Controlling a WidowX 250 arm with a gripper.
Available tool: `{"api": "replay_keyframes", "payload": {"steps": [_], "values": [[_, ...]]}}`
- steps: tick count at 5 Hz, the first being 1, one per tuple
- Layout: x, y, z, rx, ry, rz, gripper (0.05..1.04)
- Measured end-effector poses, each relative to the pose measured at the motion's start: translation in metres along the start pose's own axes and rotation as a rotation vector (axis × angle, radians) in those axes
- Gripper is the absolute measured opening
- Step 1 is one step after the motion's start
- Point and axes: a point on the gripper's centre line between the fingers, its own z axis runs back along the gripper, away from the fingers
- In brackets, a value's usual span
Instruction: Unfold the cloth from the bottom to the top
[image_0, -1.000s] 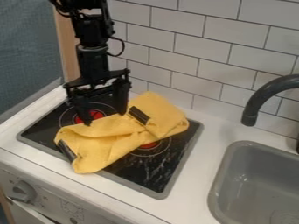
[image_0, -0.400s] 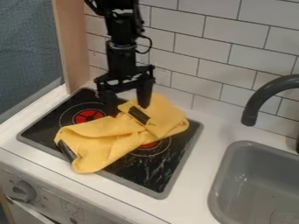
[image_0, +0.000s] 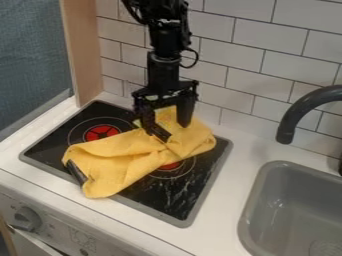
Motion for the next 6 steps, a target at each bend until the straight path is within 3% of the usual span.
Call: {"api": "replay_keyframes", "payload": {"steps": [2, 3, 5, 6], "values": [[0.007, 0.000, -0.007, 0.035, -0.008, 0.041, 0.998], [0.007, 0.001, -0.007, 0.040, -0.014, 0.051, 0.939], [0.001, 0.010, -0.018, 0.067, -0.001, 0.063, 0.336], [0.001, 0.011, -0.019, 0.071, -0.003, 0.062, 0.152]]}}
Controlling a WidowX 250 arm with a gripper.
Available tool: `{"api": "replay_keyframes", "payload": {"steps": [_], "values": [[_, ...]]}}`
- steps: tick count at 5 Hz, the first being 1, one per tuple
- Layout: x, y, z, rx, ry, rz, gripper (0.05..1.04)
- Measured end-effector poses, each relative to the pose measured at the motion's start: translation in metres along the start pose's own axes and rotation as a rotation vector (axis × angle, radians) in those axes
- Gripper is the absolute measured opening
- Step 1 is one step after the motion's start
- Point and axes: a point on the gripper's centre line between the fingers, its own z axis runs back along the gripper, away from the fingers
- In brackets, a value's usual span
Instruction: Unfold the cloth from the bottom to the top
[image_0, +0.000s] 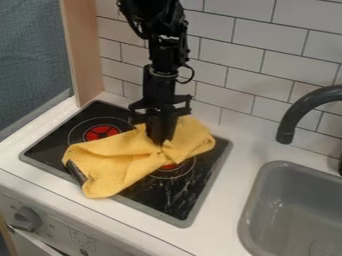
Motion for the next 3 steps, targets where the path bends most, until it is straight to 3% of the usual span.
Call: {"api": "replay_keyframes", "payload": {"steps": [1, 2, 3], "values": [[-0.0003, 0.0006, -0.0007, 0.002, 0.000, -0.001, 0.070], [-0.0023, 0.0013, -0.0014, 0.002, 0.009, 0.003, 0.058], [-0.0086, -0.0015, 0.0054, -0.017, 0.049, -0.004, 0.058]]}}
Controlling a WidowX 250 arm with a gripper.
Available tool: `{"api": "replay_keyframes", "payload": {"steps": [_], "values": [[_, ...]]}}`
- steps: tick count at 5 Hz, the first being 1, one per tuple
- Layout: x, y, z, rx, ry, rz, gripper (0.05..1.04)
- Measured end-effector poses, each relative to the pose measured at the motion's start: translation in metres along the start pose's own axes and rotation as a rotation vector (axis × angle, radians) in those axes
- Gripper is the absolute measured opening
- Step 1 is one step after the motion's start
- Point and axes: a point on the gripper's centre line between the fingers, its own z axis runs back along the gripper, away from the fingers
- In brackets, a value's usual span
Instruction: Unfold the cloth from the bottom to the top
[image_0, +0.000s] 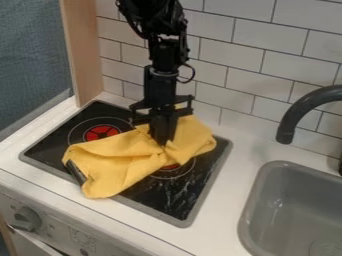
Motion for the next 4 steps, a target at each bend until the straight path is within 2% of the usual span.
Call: {"api": "replay_keyframes", "payload": {"steps": [1, 2, 3, 4], "values": [[-0.003, -0.013, 0.011, -0.068, 0.037, -0.022, 0.058], [0.000, -0.032, 0.037, -0.135, 0.053, -0.039, 0.058], [-0.001, -0.047, 0.053, -0.209, 0.074, -0.040, 0.058], [-0.002, -0.060, 0.054, -0.245, 0.026, -0.056, 0.058]]}}
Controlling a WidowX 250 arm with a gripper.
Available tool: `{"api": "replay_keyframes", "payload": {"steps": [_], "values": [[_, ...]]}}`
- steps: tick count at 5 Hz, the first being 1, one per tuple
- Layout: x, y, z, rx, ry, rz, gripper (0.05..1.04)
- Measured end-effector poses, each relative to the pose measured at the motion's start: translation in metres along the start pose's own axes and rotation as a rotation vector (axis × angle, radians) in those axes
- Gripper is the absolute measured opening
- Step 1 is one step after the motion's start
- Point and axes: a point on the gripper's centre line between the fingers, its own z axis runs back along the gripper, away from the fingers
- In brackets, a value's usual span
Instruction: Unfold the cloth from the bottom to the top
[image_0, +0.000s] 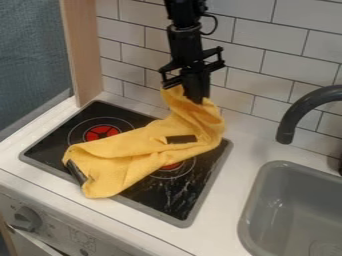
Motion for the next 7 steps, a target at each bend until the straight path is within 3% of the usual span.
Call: {"api": "replay_keyframes", "payload": {"steps": [2, 3, 4, 5, 6, 7], "values": [[-0.008, -0.018, -0.030, -0.149, -0.080, -0.140, 0.058], [-0.008, -0.029, -0.031, -0.216, -0.092, -0.183, 0.058], [-0.010, -0.030, -0.051, -0.231, -0.048, -0.221, 0.056], [-0.007, -0.036, -0.052, -0.248, -0.054, -0.240, 0.060], [-0.004, -0.036, -0.057, -0.230, -0.053, -0.242, 0.097], [-0.006, -0.036, -0.057, -0.228, -0.043, -0.255, 0.280]]}}
